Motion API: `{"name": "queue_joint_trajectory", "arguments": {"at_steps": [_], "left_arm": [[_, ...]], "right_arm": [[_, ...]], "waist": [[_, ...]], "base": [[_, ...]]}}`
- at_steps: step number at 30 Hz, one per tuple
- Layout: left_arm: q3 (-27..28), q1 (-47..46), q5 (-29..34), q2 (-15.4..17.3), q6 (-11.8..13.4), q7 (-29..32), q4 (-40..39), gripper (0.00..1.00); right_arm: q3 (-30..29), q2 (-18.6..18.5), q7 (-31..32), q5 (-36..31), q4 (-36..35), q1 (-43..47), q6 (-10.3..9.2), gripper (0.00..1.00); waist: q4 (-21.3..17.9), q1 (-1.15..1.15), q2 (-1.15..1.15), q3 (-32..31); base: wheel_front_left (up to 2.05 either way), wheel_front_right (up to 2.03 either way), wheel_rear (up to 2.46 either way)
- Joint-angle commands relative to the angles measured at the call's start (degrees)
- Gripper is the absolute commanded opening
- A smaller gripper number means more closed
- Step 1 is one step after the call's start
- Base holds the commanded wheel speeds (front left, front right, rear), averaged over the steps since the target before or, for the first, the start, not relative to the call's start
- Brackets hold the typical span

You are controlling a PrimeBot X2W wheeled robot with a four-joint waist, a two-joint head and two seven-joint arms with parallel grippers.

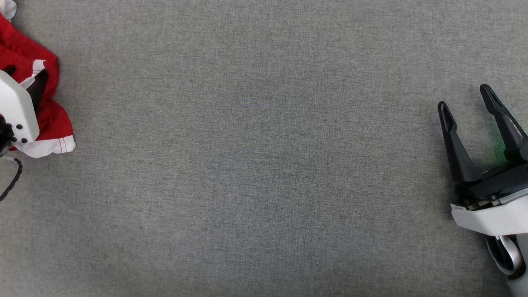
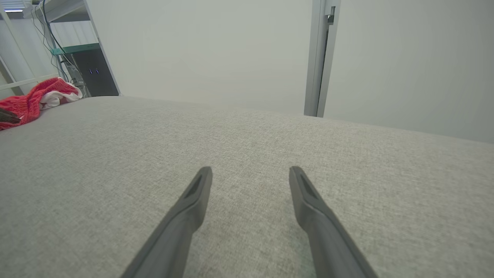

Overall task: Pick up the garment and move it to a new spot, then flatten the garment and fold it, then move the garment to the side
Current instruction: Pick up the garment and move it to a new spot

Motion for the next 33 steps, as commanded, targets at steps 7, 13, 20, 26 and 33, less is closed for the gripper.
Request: {"name": "queue_joint_trajectory", "arguments": {"at_steps": [7,13,20,26,33], "left_arm": [[1.09,1.5,-8.18,-0.1,0.11,-13.4,-3.24,0.0],[1.08,4.7,-10.27,1.45,0.11,-24.36,-8.85,0.0],[3.33,8.74,-14.53,0.74,0.33,-27.95,-17.94,0.0],[4.93,10.32,-17.18,0.34,3.75,-26.79,-27.04,0.0],[6.23,9.55,-21.28,-2.99,8.66,-24.07,-38.11,0.0]], "right_arm": [[0.96,2.62,0.83,-0.38,3.87,1.06,-0.17,1.0],[1.0,6.92,0.5,-0.51,4.38,0.08,-0.14,1.0],[-0.66,12.57,0.5,1.11,5.99,3.77,-0.13,1.0],[0.31,15.05,0.51,1.96,6.88,6.1,-0.13,1.0],[-0.07,17.0,0.5,2.69,6.75,7.84,-0.12,1.0]], "waist": [[-0.66,0.0,0.0,-3.69],[-2.83,0.0,0.0,-10.18],[-6.17,0.0,0.0,-20.23],[-10.19,0.0,0.0,-26.27],[-16.46,0.0,0.0,-31.26]], "base": [[0.0,0.0,0.0],[0.0,0.0,0.0],[0.0,0.0,0.0],[0.0,0.0,0.0],[0.0,0.0,0.0]]}}
